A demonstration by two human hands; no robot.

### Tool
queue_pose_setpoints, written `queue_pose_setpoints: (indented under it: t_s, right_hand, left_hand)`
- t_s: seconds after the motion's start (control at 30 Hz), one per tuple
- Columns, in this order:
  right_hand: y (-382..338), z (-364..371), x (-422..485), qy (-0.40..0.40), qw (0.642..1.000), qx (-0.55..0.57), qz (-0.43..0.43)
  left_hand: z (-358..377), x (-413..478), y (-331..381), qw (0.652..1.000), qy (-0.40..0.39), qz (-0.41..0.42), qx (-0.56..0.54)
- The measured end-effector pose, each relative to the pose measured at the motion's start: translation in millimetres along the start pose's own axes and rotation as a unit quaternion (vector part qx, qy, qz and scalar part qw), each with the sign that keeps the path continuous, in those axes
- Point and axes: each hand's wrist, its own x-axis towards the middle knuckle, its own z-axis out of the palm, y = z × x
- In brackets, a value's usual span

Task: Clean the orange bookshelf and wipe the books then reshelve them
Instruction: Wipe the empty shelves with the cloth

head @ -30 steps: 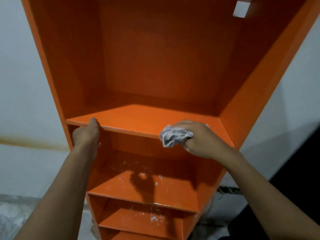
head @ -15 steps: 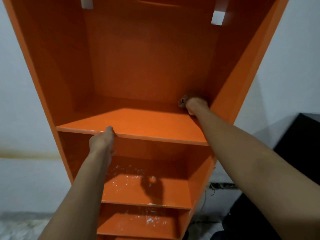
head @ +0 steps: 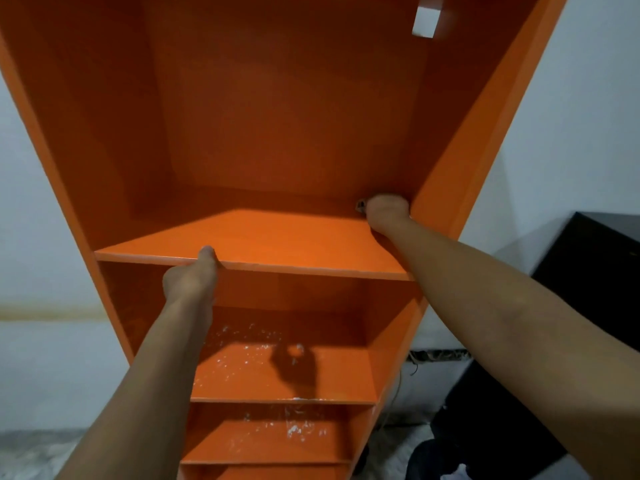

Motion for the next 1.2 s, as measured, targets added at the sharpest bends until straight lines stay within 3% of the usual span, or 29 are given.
queue_pose_setpoints:
  t_s: [0.17, 0.3, 0.47, 0.53, 0.6, 0.67, 0.77, 0.83, 0.93, 1.0, 1.07, 1.2]
  right_hand:
    - [9.7, -3.6, -48.1, 0.072, 0.995, 0.064, 0.018]
    - [18.4, -2.4, -115.8, 0.083, 0.989, 0.119, 0.019]
    - [25.7, -3.8, -195.5, -0.026, 0.976, 0.216, -0.004]
    - [26.5, -2.0, -210.5, 0.086, 0.944, 0.319, -0.01]
    - [26.6, 1.0, -205.4, 0.199, 0.927, 0.317, 0.008]
    - [20.7, 9.9, -182.3, 0.231, 0.932, 0.28, 0.017]
    - [6.1, 25.3, -161.8, 0.215, 0.947, 0.236, 0.029]
    - [-6.3, 37.3, -166.9, 0.215, 0.943, 0.254, -0.012]
    - [-27.1, 50.5, -198.3, 0.193, 0.908, 0.329, -0.175]
    - [-28.3, 68.3, -214.4, 0.21, 0.883, 0.351, -0.231]
    - [-17.5, 82.8, -216.8, 0.273, 0.849, 0.412, -0.186]
    - [9.5, 90.9, -201.7, 0.392, 0.79, 0.472, -0.005]
  left_hand:
    - [-3.2, 1.0, 2.3, 1.0, -0.018, -0.005, -0.005]
    - [-4.3, 0.2, 4.5, 1.0, -0.029, -0.009, -0.002]
    - [-4.3, 0.2, 5.1, 1.0, -0.027, -0.013, 0.01]
    - [-3.4, -0.4, 4.9, 0.999, -0.03, -0.015, 0.009]
    - [-3.2, -2.3, 5.0, 0.999, -0.032, -0.015, 0.005]
    - [-3.9, -2.9, 5.7, 1.0, -0.028, -0.013, 0.005]
    - [-3.3, -1.9, 6.4, 1.0, -0.026, -0.014, 0.005]
    - [-2.5, -2.1, 5.5, 1.0, -0.026, -0.012, 0.005]
    - [-1.9, -3.1, 4.7, 1.0, -0.019, -0.007, 0.003]
    - [-1.3, -1.3, 3.5, 1.0, -0.017, -0.002, 0.003]
    - [-2.7, -0.1, 1.3, 1.0, -0.017, 0.002, 0.002]
    - [-3.8, -2.6, -3.4, 0.999, -0.008, 0.028, 0.014]
